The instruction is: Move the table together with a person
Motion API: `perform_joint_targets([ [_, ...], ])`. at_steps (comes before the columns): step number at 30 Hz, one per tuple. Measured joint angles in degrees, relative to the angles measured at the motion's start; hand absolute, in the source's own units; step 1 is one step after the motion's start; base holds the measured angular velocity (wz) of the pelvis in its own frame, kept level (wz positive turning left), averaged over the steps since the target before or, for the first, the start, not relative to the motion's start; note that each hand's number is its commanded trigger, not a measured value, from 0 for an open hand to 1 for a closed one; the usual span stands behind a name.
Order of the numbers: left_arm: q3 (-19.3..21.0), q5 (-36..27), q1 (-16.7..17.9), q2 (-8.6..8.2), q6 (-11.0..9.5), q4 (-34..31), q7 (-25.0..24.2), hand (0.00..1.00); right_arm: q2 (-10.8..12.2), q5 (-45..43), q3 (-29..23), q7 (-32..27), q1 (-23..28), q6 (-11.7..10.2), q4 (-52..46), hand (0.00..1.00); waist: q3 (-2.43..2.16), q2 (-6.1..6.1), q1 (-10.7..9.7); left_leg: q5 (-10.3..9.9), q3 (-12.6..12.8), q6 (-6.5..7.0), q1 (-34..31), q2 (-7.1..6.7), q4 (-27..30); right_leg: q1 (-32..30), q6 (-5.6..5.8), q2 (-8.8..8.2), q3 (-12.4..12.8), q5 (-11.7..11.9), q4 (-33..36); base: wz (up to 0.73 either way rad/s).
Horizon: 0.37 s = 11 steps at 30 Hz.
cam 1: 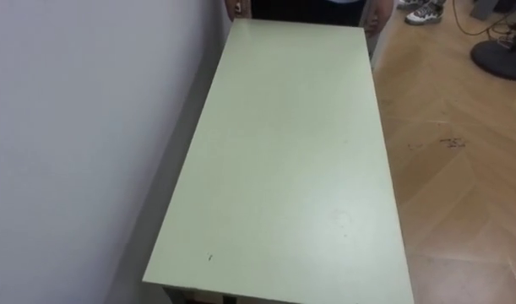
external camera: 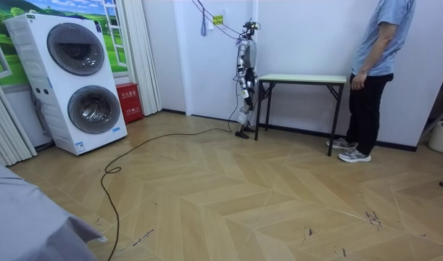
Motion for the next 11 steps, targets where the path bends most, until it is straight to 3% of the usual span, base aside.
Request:
perform_joint_targets([
  [5, 3.43, 2.91, -0.76, -1.48, 1.26, 1.05, 1.13, 0.00, 0.50, -0.46, -2.12, -1.95, -0.92, 0.70, 2.35, 0.00, -0.12, 0.09, -0.04, -0.02, -0.06, -0.03, 0.18, -0.02, -0.08, 0.46, 0.00, 0.12, 0.02, 0.00, -0.73, 0.00],
  [11, 4.60, 4.63, -1.97, -1.86, 3.00, 2.29, 2.73, 0.00, 0.53, -1.95, -2.87, -3.49, -2.66, 1.98, 4.53, 0.00, -0.05, 0.09, -0.09, -0.16, -0.93, -0.20, 0.98, -0.01, -0.20, 1.45, 0.00, 0.31, 0.20, 0.00, -0.90, 0.00],
])
